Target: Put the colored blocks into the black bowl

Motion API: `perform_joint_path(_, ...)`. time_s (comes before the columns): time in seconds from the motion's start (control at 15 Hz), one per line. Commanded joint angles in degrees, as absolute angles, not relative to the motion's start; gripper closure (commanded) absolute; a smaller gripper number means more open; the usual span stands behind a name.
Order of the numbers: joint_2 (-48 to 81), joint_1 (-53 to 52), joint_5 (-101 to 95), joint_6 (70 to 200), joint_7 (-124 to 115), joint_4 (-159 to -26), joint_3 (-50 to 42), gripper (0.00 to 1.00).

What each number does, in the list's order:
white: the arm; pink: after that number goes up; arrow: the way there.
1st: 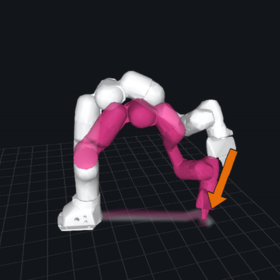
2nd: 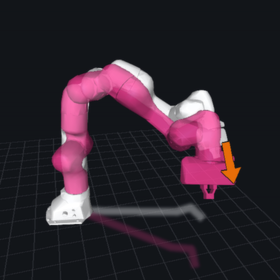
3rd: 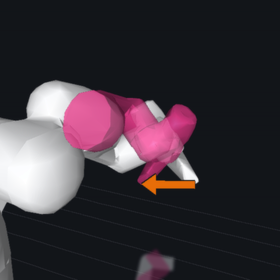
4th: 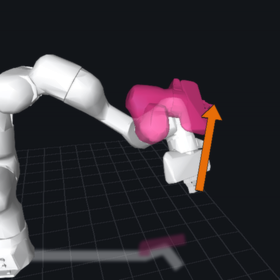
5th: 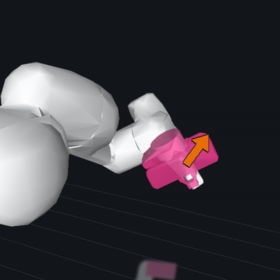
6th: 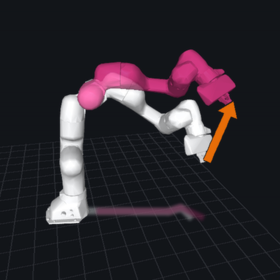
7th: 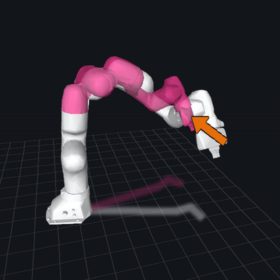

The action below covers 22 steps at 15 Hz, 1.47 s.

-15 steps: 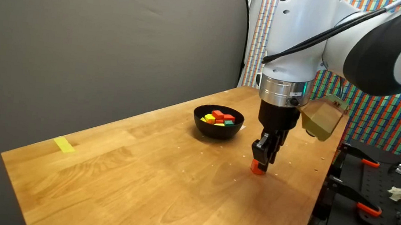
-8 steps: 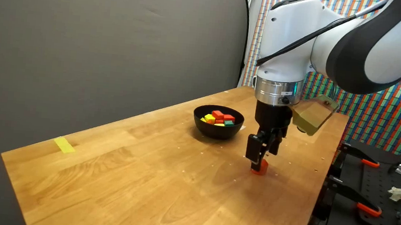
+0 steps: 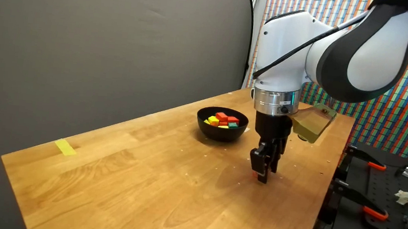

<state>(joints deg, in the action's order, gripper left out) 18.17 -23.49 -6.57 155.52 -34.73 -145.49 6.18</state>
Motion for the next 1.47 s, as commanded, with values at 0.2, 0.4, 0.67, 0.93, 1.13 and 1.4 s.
perform_joint_path(0.2,9.5,-26.2,-10.5,153.5,-37.9,-147.6,4.8,0.82)
perform_joint_path(0.4,3.6,-24.5,-16.4,153.1,-39.5,-147.2,4.4,0.82)
perform_joint_path(0.67,4.9,-18.6,-19.0,155.5,-38.5,-140.8,4.8,0.82)
perform_joint_path(0.93,14.9,-14.0,-16.1,155.9,-32.6,-130.5,4.0,0.82)
perform_joint_path(1.13,22.2,-12.7,-13.0,152.4,-27.0,-122.6,3.4,0.82)
perform_joint_path(1.4,25.9,-11.1,-7.8,147.1,-18.2,-116.7,4.0,0.28)
